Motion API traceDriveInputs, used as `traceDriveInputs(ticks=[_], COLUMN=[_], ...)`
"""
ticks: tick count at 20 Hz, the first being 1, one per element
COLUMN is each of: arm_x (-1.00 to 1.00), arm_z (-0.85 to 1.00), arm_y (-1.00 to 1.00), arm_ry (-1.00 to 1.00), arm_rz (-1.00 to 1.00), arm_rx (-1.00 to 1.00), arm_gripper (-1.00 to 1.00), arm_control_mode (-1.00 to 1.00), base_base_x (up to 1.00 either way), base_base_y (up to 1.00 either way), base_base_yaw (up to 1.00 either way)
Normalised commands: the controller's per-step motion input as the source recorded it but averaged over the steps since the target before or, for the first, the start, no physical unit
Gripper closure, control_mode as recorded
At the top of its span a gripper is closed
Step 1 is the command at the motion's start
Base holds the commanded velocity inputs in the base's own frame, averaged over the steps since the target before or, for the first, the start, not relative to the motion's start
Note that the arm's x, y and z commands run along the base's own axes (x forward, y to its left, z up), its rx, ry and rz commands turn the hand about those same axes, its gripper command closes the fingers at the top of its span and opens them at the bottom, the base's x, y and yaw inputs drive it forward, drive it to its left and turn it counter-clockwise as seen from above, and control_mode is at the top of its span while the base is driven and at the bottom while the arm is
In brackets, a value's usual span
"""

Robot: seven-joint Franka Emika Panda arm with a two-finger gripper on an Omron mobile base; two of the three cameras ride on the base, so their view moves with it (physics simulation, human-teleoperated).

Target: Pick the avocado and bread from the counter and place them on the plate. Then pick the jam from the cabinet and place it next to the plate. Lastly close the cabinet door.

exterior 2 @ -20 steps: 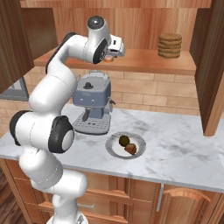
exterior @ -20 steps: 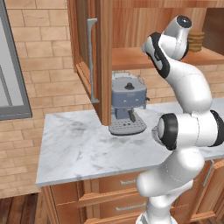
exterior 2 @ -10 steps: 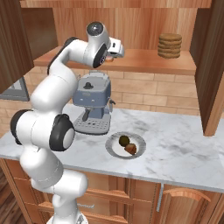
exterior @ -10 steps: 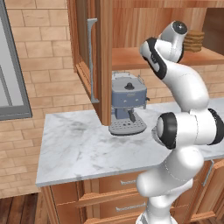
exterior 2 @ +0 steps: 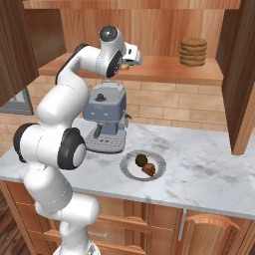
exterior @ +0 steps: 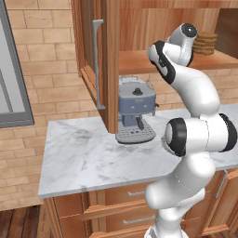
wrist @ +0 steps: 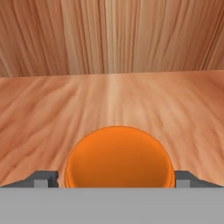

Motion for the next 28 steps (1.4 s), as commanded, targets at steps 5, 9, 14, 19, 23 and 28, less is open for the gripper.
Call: traceDriveInputs(ticks=[5, 9, 14, 19, 23, 28], arm_x=[0.17, -0.01, -0.78, -1.0, -1.0, -1.0], arm_z=[-0.17, -0.05, 0.01, 0.0, -0.02, -0.13], arm_y=[0.07, 0.03, 0.0, 0.0, 0.0, 0.0], arm_ry=[-0.01, 0.0, -0.13, -0.2, -0.11, -0.01], arm_rz=[0.0, 0.0, 0.0, 0.0, 0.0, 0.0], arm_rx=[-0.01, 0.0, 0.0, 0.04, 0.05, 0.05], arm_gripper=[1.0, 1.0, 1.0, 1.0, 1.0, 1.0], arm_control_mode=[-1.0, -1.0, -1.0, -1.0, -1.0, -1.0], base_base_x=[0.0, 0.0, 0.0, 0.0, 0.0, 0.0], base_base_y=[0.0, 0.0, 0.0, 0.0, 0.0, 0.0], base_base_yaw=[0.0, 0.0, 0.0, 0.0, 0.0, 0.0])
